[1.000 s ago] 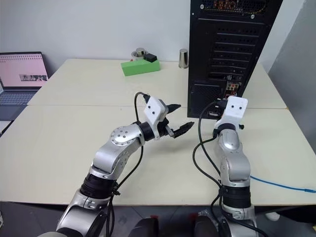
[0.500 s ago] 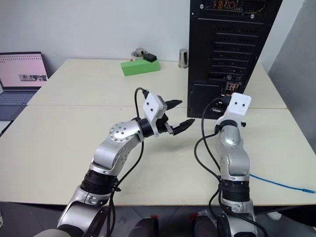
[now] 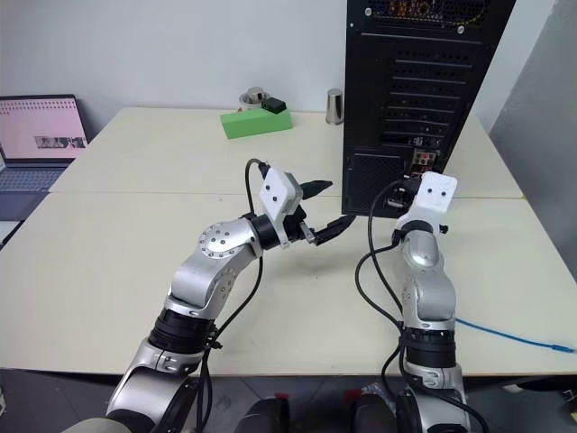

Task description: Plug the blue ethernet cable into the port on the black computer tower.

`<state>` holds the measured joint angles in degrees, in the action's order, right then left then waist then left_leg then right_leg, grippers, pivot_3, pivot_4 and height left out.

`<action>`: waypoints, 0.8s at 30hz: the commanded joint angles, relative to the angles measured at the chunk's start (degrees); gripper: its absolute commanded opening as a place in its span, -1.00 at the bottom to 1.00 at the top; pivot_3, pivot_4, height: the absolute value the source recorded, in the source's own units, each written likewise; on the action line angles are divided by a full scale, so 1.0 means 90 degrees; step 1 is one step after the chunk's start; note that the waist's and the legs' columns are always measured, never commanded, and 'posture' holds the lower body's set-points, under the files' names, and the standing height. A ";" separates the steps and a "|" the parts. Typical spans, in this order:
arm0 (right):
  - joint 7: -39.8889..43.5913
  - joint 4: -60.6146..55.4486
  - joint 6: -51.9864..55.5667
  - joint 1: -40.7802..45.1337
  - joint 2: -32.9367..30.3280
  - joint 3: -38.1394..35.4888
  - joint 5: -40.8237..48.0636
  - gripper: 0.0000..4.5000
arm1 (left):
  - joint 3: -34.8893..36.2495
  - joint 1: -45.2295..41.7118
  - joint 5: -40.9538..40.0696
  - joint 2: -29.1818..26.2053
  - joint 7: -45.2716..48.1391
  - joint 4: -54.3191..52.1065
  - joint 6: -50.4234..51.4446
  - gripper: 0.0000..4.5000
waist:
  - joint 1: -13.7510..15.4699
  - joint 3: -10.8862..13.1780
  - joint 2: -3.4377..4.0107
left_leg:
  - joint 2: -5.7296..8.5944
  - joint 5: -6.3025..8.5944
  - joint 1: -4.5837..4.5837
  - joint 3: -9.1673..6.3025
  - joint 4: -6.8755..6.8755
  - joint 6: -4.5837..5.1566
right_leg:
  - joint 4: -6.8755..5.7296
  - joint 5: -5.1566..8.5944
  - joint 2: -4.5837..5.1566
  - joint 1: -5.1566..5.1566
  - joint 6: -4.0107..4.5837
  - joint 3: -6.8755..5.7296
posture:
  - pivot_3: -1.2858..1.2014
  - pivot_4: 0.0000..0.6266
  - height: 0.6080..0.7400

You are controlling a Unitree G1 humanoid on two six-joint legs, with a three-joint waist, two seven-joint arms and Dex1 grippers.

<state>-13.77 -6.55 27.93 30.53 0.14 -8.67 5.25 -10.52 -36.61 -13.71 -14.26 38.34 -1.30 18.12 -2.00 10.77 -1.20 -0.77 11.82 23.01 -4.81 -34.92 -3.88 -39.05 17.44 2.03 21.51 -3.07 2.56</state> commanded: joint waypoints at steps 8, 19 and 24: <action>0.0093 0.0002 -0.0261 0.0260 -0.0097 0.0001 -0.0076 -0.99 | 0.0125 -0.0053 -0.0005 0.0021 -0.0010 -0.0136 -0.0159 1.00 | 0.0000 0.0000 0.0000 | 0.0000 0.0000 0.0000 0.0000 0.0001 0.0000 | 0.0001 0.0000 0.0000 0.0000 0.0000 0.0000 | 0.03 -0.52 1.00; 0.0098 0.0116 -0.0324 0.0290 -0.0201 -0.0003 -0.0105 -0.99 | 0.0116 -0.0036 0.0015 0.0022 -0.0028 -0.0133 -0.0177 1.00 | -0.0001 0.0000 0.0000 | 0.0000 0.0000 0.0000 0.0000 0.0002 0.0000 | 0.0001 0.0000 0.0000 0.0001 0.0000 0.0000 | 0.03 -0.52 1.00; 0.0142 0.0214 -0.0333 0.0340 -0.0223 0.0022 -0.0128 -0.99 | 0.0116 -0.0035 0.0017 0.0020 -0.0023 -0.0131 -0.0182 1.00 | 0.0000 0.0000 0.0000 | 0.0000 0.0000 0.0000 0.0000 0.0002 0.0000 | 0.0002 0.0000 0.0000 0.0001 0.0000 0.0000 | 0.03 -0.52 1.00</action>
<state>-12.72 -3.79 26.71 31.65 -1.34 -8.77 4.59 -10.30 -36.59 -13.59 -14.27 38.17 -1.30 17.95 -2.00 10.77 -1.19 -0.77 11.82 23.01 -4.81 -34.90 -3.88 -39.04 17.44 2.03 21.52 -3.08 2.56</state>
